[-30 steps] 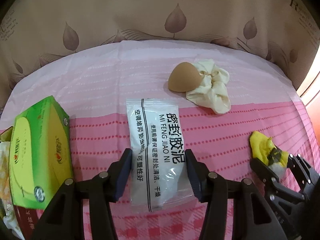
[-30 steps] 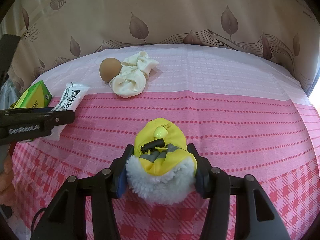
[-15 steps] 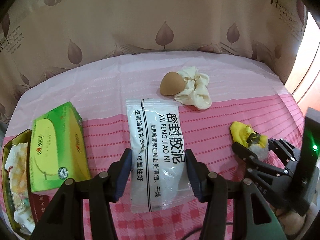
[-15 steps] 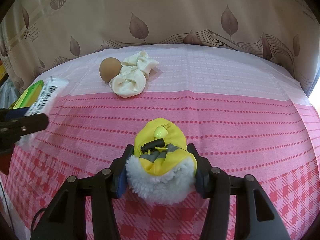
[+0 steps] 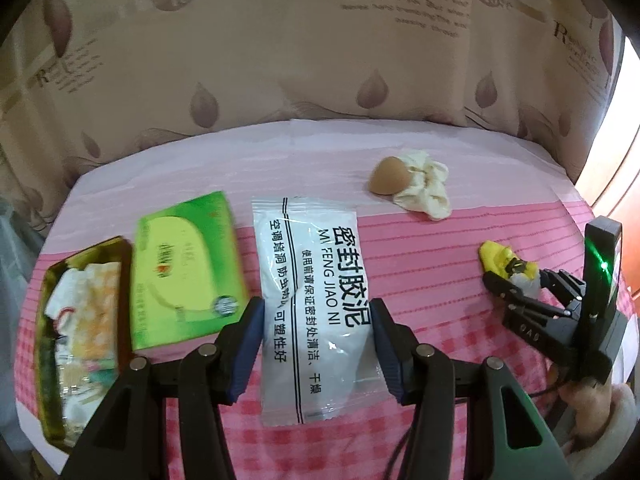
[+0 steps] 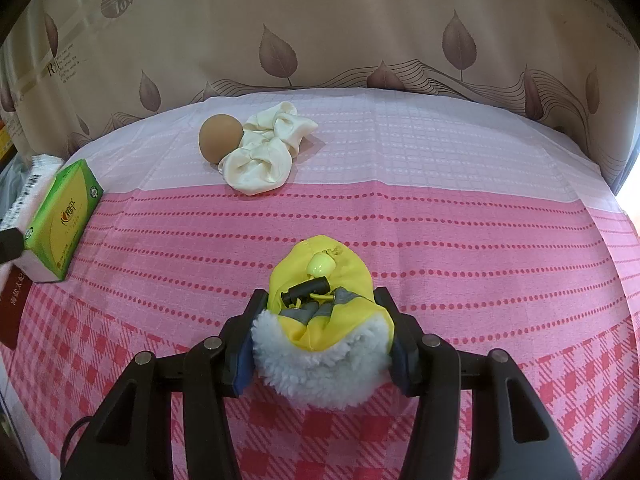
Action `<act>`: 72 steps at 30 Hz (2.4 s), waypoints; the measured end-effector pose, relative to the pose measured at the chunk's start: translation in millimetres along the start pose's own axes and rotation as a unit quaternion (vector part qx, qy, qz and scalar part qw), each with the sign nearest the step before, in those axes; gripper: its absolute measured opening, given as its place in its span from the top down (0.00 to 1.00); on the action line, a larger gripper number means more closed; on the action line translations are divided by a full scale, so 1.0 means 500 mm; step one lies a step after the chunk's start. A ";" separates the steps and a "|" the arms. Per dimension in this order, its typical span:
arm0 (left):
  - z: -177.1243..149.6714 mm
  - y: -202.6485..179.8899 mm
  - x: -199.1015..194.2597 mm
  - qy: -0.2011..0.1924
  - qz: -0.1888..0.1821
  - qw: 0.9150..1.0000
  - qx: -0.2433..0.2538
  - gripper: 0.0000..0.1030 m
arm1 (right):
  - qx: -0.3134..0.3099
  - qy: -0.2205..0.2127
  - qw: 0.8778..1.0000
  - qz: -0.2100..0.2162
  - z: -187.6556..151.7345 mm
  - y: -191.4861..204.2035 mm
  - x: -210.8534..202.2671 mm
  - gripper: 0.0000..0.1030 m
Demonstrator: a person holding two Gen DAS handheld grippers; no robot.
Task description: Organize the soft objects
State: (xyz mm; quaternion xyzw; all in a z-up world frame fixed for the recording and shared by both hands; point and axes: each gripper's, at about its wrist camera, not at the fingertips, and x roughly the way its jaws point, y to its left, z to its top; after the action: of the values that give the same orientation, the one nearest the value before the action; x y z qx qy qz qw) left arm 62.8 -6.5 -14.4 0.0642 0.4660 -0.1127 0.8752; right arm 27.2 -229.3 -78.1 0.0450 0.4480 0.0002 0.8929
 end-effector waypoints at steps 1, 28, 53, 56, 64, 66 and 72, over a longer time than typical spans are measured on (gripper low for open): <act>-0.003 0.010 -0.007 -0.003 0.006 1.000 -0.002 0.48 | 0.000 0.000 1.000 0.000 0.000 0.000 0.000 0.50; -0.022 0.398 -0.109 -0.013 0.125 0.987 -0.099 0.48 | -0.004 0.002 1.000 -0.004 0.001 0.003 0.002 0.50; -0.119 0.537 0.033 0.072 0.132 0.979 -0.140 0.48 | -0.011 0.005 1.000 -0.011 0.001 0.006 0.003 0.50; -0.122 0.546 0.033 0.074 0.129 0.977 -0.152 0.48 | -0.012 0.005 1.000 -0.013 0.001 0.010 0.003 0.49; -0.134 0.537 -0.001 0.065 0.125 0.978 -0.151 0.47 | -0.023 0.008 1.000 -0.018 0.000 0.018 0.007 0.45; -0.140 0.530 -0.017 0.055 0.128 0.978 -0.153 0.47 | -0.024 0.008 0.999 -0.019 -0.001 0.017 0.007 0.45; -0.150 0.504 -0.053 0.026 0.125 0.979 -0.156 0.47 | -0.027 0.009 0.999 -0.022 -0.002 0.018 0.009 0.45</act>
State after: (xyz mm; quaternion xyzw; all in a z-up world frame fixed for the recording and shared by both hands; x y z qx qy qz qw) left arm 53.1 257.2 -32.4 -0.0127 0.4890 0.0735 0.8691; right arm 29.5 -220.0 -81.4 0.0107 0.4568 -0.0071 0.8895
